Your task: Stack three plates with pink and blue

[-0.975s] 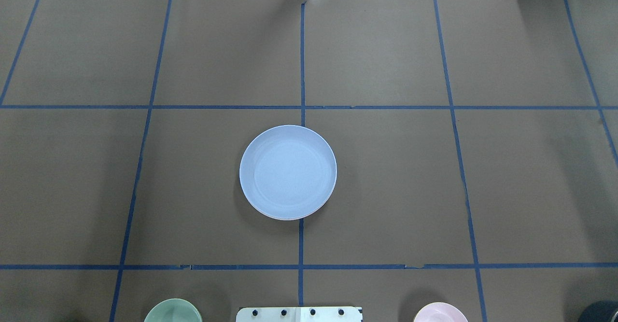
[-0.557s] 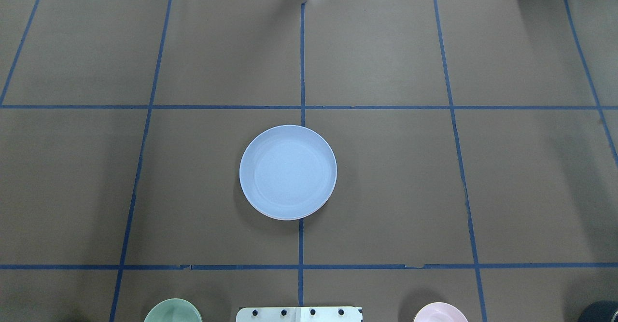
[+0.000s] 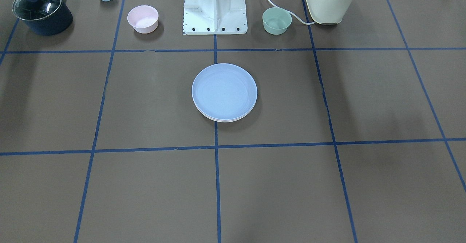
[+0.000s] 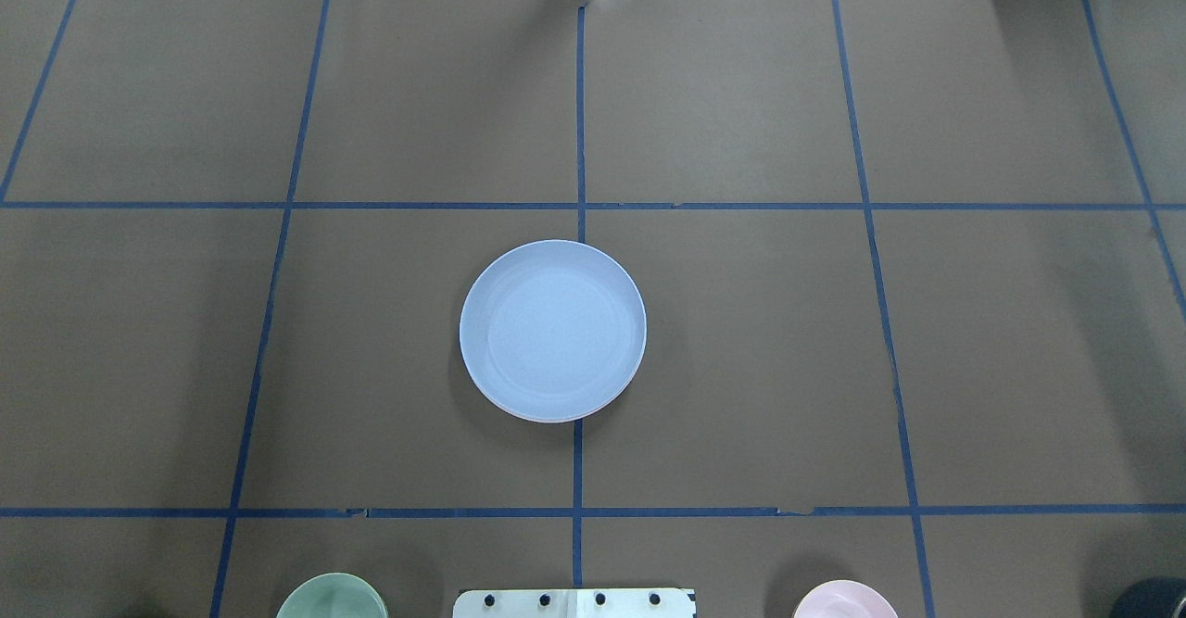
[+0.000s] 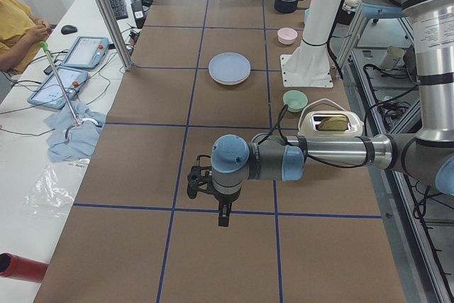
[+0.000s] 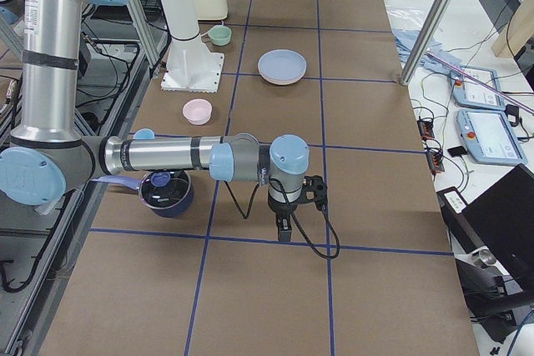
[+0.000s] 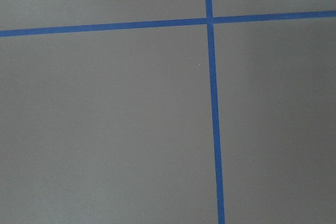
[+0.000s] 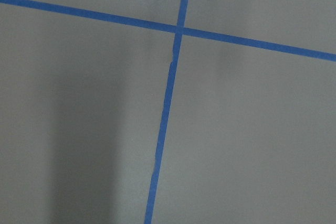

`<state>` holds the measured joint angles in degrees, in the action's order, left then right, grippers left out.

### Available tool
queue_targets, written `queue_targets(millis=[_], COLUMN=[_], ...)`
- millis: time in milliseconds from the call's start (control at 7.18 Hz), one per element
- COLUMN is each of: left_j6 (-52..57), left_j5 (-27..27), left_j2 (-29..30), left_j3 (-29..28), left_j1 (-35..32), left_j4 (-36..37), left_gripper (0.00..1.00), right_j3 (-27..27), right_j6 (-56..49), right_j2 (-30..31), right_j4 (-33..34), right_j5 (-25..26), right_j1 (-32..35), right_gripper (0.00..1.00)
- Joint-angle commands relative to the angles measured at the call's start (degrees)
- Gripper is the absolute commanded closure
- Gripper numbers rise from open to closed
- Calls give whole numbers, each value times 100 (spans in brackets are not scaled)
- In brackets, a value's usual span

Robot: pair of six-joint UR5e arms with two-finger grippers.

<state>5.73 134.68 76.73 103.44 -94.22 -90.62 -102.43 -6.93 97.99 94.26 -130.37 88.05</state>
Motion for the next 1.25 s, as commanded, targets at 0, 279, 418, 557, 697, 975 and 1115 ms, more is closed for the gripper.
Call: queue_targets(millis=[0,279,418,557,697,975,1115], left_j6=[7,7,-2,-2,7,7,7], left_j5=[6,6,-3,-3,-3,-3,-3], left_j2=[0,0,-9,-9,-9,-9,0], left_j3=[9,10,10,10,1,9,10], left_j1=[0,-9,0,-9,-9,0,0], left_j4=[0,0,9,9,9,9,0], left_gripper=[0,0,0,0,0,0,0], right_j3=[-13,4,-65,-66,-101,-171,-180], right_j6=[7,-1,-1,-62,-98,-89,-81], right_j2=[19,28,28,28,28,19,28], right_j4=[-12,-12,-12,-21,-21,-21,-21], right_j5=[-24,-23,-23,-6,3,-23,-41], right_j1=[2,2,2,2,2,2,2], right_gripper=[0,0,0,0,0,0,0])
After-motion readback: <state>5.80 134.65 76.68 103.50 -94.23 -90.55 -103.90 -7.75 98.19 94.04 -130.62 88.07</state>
